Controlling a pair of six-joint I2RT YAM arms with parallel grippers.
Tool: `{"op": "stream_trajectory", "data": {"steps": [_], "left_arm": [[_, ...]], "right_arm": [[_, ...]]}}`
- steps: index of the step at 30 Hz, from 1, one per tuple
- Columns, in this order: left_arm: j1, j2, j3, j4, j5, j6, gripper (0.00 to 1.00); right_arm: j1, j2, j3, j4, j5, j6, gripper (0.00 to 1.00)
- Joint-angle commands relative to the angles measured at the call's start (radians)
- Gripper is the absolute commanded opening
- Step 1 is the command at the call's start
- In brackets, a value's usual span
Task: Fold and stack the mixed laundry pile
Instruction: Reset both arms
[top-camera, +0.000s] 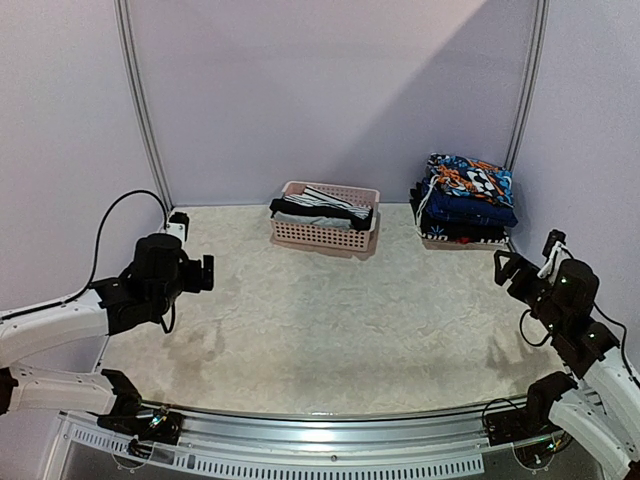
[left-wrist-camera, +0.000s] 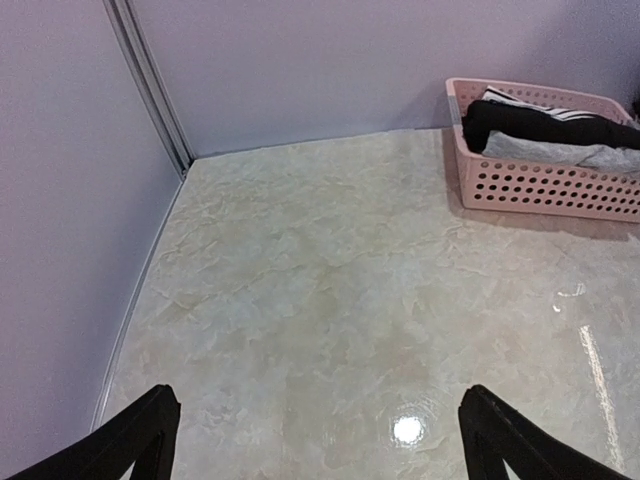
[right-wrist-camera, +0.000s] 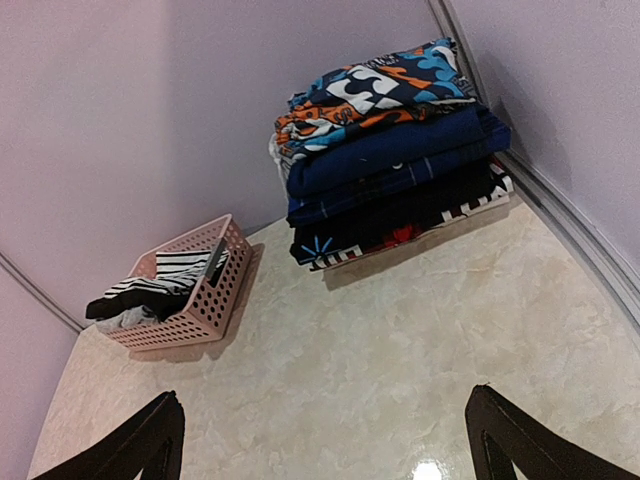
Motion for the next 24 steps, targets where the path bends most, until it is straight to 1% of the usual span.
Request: {"op": "stream_trajectory", "data": {"steps": [1, 3, 5, 9, 24], "left_arm": [[0.041, -0.021, -0.033, -0.015, 0.009, -0.030, 1.00], [0.054, -0.018, -0.041, -0.007, 0.008, -0.036, 0.99], [0.066, -0.013, -0.044, -0.004, 0.009, -0.044, 1.00], [0.072, -0.006, -0.056, 0.002, 0.013, -0.048, 1.00], [0.110, -0.058, -0.102, 0.029, 0.056, -0.062, 1.00]], "right_arm": [[0.004, -0.041, -0.070, 0.022, 0.128, 0.055, 0.99], [0.004, -0.055, -0.089, 0.000, 0.171, 0.089, 0.99], [0.006, -0.067, -0.100, -0.010, 0.178, 0.123, 0.99], [0.005, -0.086, -0.109, -0.015, 0.154, 0.110, 0.99], [0.004, -0.078, -0.167, 0.088, 0.096, 0.040, 0.99]]}}
